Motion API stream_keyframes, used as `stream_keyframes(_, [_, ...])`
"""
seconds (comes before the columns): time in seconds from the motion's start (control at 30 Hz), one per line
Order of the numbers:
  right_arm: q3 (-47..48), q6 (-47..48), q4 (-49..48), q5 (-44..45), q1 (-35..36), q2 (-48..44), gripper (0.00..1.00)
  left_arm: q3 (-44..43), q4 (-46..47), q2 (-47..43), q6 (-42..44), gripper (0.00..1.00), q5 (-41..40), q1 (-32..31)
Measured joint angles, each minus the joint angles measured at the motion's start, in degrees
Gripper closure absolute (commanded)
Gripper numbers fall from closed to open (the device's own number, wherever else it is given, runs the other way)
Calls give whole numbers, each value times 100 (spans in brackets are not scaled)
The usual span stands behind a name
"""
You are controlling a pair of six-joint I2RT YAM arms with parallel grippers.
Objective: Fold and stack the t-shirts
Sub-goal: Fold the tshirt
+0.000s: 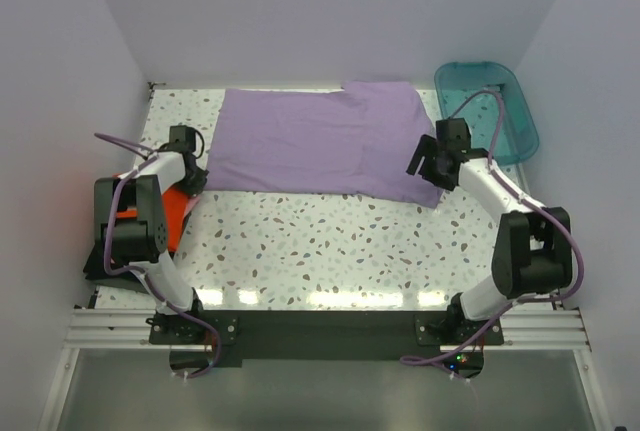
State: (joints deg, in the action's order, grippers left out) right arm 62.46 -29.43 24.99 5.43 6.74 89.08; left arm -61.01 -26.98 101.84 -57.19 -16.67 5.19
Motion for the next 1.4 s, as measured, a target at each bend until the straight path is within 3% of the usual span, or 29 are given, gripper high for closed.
stream_keyframes(0.23, [-876, -15, -33, 81, -280, -358, 26, 162, 192, -94, 76, 100, 13, 7])
stream_keyframes(0.63, [-1202, -105, -487, 103, -409, -195, 30, 459, 367, -321, 81, 100, 131, 310])
stream_keyframes(0.8, [-1202, -173, -621, 94, -409, 68, 34, 501, 361, -372, 201, 82, 186, 407])
stream_keyframes(0.97, [-1204, -249, -704, 85, -409, 184, 38, 551, 374, -442, 308, 74, 256, 420])
stream_keyframes(1.07, [-1204, -273, -752, 85, -409, 289, 41, 645, 479, -511, 398, 64, 389, 428])
stream_keyframes(1.4, [-1191, -332, -828, 85, -420, 415, 54, 903, 855, -874, 588, 58, 964, 457])
